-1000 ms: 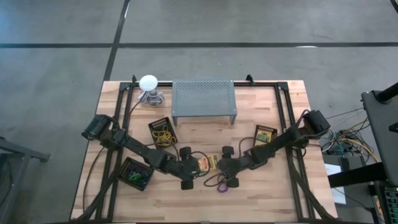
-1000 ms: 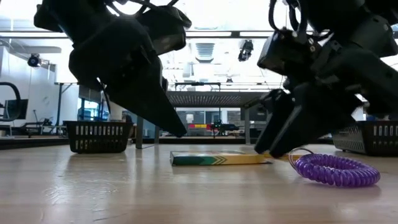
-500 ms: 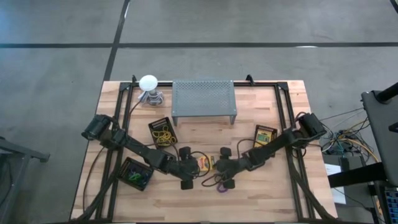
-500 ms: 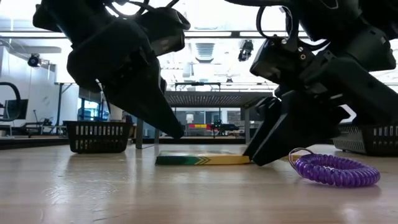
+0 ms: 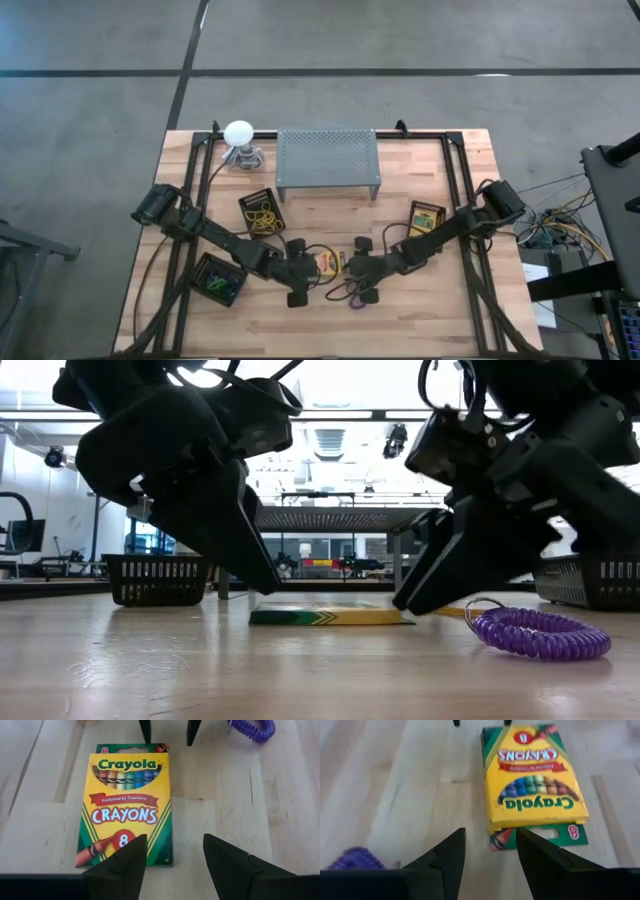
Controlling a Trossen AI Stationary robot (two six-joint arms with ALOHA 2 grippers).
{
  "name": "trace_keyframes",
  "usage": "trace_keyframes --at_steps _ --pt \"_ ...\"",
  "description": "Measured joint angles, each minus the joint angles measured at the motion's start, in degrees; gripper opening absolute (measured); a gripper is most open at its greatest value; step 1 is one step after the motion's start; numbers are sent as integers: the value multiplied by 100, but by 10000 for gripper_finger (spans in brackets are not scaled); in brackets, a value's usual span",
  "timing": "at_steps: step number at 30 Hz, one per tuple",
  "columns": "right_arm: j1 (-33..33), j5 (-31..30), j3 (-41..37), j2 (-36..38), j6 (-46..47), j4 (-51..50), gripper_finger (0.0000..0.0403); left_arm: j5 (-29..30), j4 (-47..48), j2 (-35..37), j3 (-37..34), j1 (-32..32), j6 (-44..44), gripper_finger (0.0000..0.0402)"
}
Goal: Pick & Place Office Desk Supplies
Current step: Put the crayon box into the top right black bin
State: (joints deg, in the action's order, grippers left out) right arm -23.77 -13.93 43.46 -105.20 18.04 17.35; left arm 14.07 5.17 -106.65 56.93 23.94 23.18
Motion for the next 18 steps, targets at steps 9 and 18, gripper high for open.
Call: trace_keyframes --at_steps 9,18 --pt "0 18 2 166 245 -168 177 -130 147 5 63 2 0 199" --pt "0 26 4 -105 402 337 178 -102 472 -21 3 0 66 199"
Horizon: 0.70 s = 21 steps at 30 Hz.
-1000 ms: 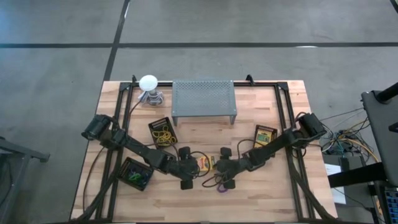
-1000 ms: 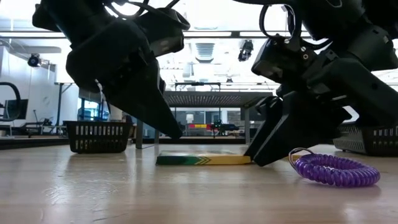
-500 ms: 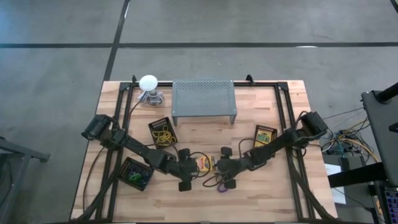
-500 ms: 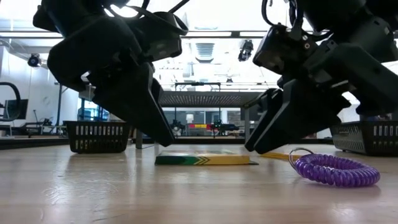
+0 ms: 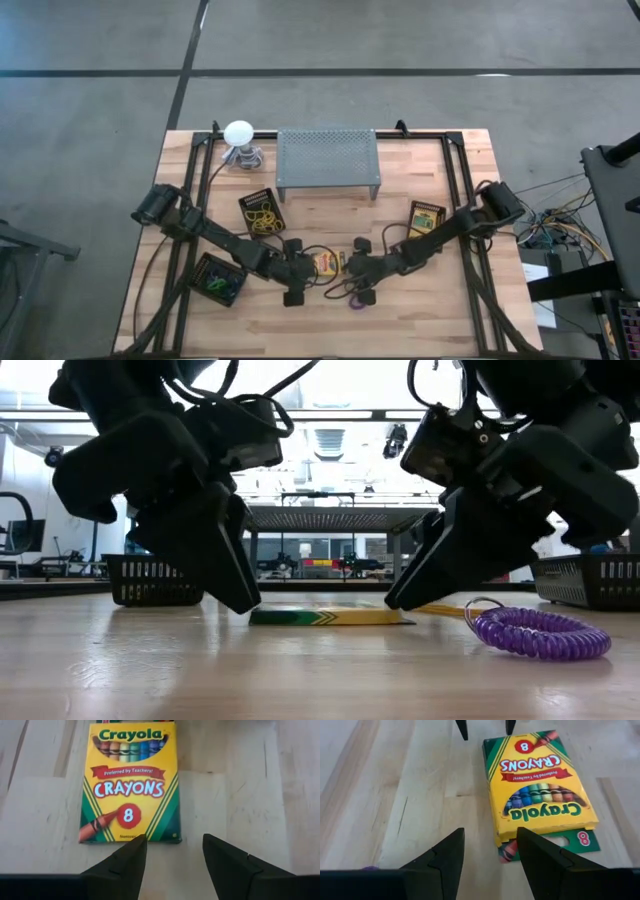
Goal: Pick & Place Office Desk Supplies
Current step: Put the crayon box into the top right black bin
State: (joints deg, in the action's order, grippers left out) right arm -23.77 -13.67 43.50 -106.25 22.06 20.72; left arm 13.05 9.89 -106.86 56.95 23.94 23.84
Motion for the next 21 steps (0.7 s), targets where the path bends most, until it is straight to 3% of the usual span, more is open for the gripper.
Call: trace_keyframes --at_steps 11,21 --pt "0 -39 0 -253 45 311 168 18 -153 -12 -9 -7 19 199" --pt "-11 -527 26 -630 622 672 106 18 -244 -13 -9 -15 19 199"
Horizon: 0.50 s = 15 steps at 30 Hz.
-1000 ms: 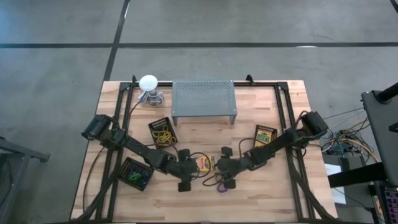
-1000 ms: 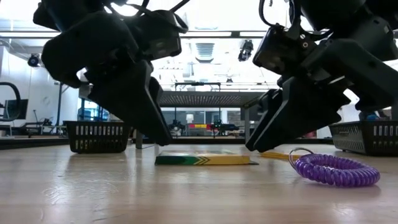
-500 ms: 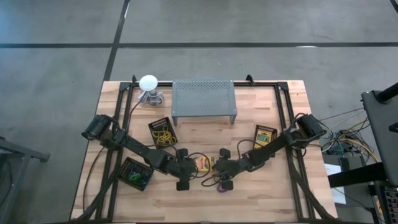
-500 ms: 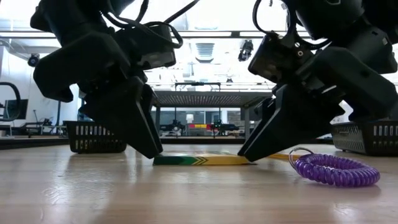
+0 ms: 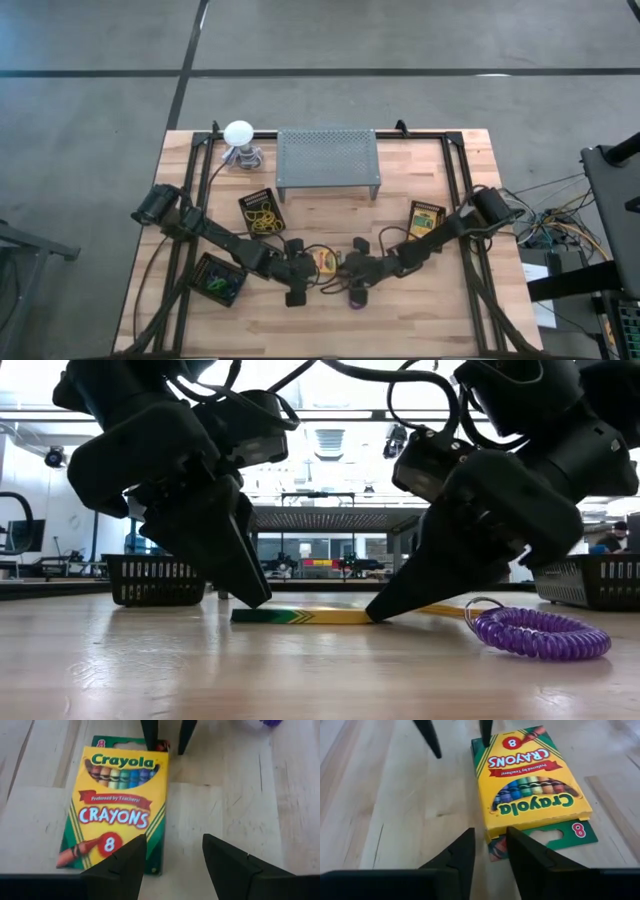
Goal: Pick & Place Office Desk Supplies
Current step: Put the crayon box into the top right black bin
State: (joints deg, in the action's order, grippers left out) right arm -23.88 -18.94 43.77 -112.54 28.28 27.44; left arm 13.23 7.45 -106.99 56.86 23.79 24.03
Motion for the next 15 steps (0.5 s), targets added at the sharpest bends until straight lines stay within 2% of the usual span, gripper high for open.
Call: trace_keyframes --at_steps 9,15 --pt "-2 8 -13 -21 -141 63 16 -2 4 1 0 0 -21 199" --pt "-18 192 -48 441 -562 -417 8 -15 193 27 128 0 -49 199"
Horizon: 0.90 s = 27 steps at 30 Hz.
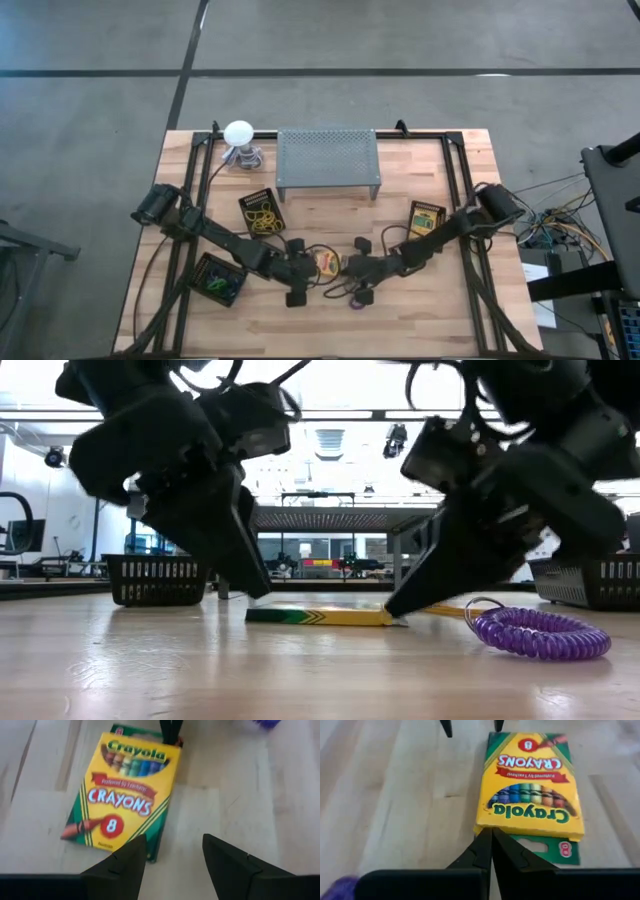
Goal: Pick & Place Office Desk Supplies
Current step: Put the crayon box into the top right black bin
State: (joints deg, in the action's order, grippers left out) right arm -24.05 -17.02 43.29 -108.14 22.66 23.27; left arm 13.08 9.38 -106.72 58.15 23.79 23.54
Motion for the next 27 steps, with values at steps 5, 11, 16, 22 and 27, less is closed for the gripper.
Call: trace_keyframes --at_steps 5,11,16,22,27 --pt "7 -49 5 506 -66 -343 8 -2 104 7 201 0 -286 199" --pt "4 -45 11 769 -132 -558 8 2 415 9 333 0 -492 199" --pt "5 -41 4 669 494 -642 9 5 1083 9 326 0 -132 200" --pt "7 29 2 573 653 -594 38 15 1002 2 24 -7 -99 200" --pt "4 210 2 549 696 -532 80 17 362 6 -217 -29 -103 200"
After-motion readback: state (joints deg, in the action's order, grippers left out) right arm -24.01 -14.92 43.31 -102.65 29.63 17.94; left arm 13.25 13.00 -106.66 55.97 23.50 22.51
